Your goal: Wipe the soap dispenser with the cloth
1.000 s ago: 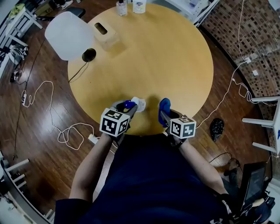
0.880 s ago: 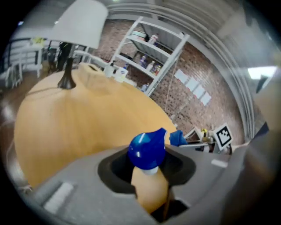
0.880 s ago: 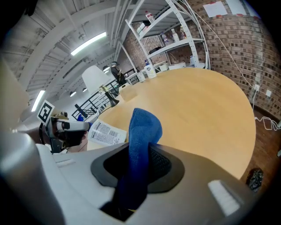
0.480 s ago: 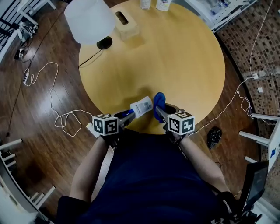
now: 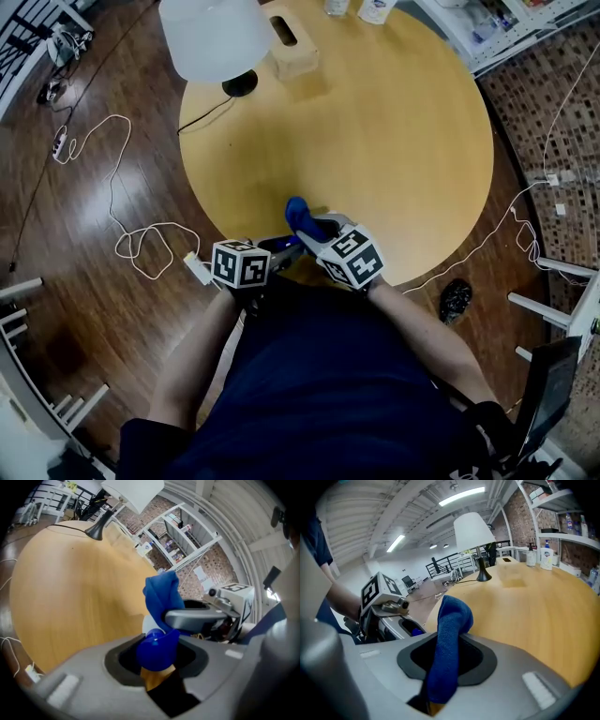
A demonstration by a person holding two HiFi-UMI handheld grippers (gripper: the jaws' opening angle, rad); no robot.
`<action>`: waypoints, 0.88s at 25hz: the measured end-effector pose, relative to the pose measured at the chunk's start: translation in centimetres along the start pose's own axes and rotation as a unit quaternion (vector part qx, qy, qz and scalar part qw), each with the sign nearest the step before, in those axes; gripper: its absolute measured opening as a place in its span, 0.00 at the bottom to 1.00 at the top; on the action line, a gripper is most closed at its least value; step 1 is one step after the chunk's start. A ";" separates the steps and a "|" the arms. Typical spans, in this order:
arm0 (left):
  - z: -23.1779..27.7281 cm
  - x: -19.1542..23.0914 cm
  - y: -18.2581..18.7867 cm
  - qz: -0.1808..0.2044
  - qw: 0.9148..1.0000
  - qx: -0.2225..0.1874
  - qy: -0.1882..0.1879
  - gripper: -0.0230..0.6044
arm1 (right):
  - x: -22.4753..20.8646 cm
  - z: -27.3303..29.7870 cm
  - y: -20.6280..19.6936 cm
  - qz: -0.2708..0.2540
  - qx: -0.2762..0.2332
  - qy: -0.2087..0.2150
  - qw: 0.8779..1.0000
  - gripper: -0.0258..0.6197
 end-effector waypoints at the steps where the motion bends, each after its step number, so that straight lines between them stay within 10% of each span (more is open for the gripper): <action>1: 0.0 0.0 0.0 -0.003 1.000 0.001 0.000 0.25 | -0.6 0.0 -0.2 0.014 -0.001 -0.004 1.000 0.20; 15: 0.1 -0.6 1.1 0.008 1.000 0.003 0.012 0.25 | -10.9 -3.5 -6.0 0.146 0.005 -0.132 0.980 0.20; 22: 0.5 -0.6 0.9 -0.003 1.000 0.000 0.018 0.25 | -0.7 -2.8 -1.4 0.047 -0.065 0.006 0.997 0.20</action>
Point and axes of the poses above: the fingertips, and each gripper's own axes: z forward along the fingers, x to its left, y out of its top, the point moved 2 cm from there along -z, backward along the fingers, and after that the axes turned 1 degree about y, right-handed, at the moved point
